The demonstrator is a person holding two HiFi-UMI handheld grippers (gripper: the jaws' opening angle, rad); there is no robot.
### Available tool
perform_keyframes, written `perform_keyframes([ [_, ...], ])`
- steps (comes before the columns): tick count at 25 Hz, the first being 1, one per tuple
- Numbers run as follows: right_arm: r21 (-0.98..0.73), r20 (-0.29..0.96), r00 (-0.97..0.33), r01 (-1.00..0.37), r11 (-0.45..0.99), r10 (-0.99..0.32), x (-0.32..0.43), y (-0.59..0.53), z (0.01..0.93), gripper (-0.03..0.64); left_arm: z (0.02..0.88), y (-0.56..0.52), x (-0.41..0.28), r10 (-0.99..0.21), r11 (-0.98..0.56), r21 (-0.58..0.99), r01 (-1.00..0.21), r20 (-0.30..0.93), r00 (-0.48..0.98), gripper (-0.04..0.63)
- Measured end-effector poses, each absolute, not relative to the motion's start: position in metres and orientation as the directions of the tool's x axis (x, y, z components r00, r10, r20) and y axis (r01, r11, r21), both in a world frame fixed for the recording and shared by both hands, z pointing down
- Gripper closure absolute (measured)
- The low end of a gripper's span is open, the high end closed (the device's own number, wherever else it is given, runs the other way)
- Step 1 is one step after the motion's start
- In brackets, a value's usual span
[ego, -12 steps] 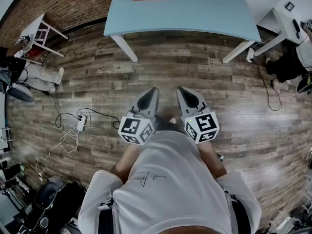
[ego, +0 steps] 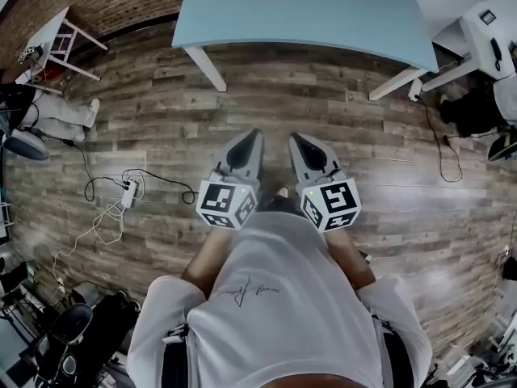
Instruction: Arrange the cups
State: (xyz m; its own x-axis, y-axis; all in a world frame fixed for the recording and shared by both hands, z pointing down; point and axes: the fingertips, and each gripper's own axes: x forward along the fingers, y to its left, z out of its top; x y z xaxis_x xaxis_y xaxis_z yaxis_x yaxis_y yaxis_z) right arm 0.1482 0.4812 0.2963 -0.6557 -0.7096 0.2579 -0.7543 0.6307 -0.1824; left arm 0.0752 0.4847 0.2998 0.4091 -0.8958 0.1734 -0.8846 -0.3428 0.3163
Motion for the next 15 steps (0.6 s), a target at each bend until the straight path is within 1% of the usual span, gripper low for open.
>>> perform_keyframes([
  [6,-0.185,0.232,-0.585,-0.811,0.555,-0.778,0.130,0.440,0.286,0.597,0.289,0.442,0.053,-0.914,-0.325,0.253,-0.911,0.162,0.371,0.586],
  [15,-0.193,0.233,-0.569,-0.822,0.536,-0.789,0.090,0.383,0.283,0.595,0.286,0.385,0.020,-0.902,-0.359,0.269,-0.894,0.148,0.406,0.586],
])
